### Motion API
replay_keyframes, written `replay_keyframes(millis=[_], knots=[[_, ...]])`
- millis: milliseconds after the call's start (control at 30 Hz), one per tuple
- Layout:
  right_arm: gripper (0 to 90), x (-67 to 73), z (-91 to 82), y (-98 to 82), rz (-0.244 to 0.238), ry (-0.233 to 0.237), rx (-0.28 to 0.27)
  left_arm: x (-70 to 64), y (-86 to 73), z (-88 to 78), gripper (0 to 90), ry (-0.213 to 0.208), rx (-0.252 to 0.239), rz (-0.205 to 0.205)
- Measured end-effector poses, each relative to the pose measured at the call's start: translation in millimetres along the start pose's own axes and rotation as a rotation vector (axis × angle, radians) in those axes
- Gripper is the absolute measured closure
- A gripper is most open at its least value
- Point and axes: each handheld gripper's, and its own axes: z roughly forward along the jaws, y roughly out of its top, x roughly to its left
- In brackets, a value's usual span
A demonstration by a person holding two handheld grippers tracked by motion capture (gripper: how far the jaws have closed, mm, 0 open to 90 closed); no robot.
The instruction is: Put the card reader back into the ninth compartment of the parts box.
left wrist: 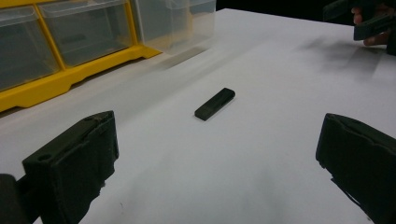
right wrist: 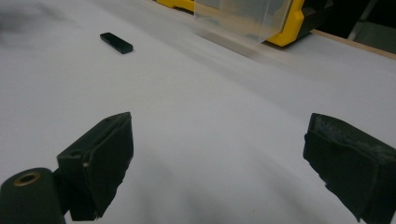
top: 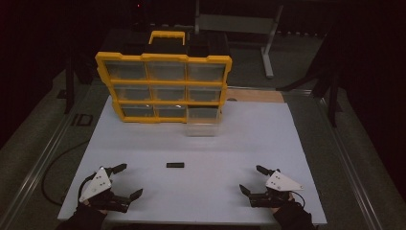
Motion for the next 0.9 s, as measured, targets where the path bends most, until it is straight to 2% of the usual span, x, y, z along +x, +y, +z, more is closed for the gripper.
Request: replay_keyframes(millis=[300,900], knots=[[8.9,0.3,1.4,-0.3,-0.006,-0.004,0.010,0.3,-0.6,0.0,0.2,0.001,-0.001,-0.001],[8.9,1.0,0.8,2.3,0.001,-0.010,-0.014,-1.4,2.7,-1.6,0.2,0.013,0.017,0.011]])
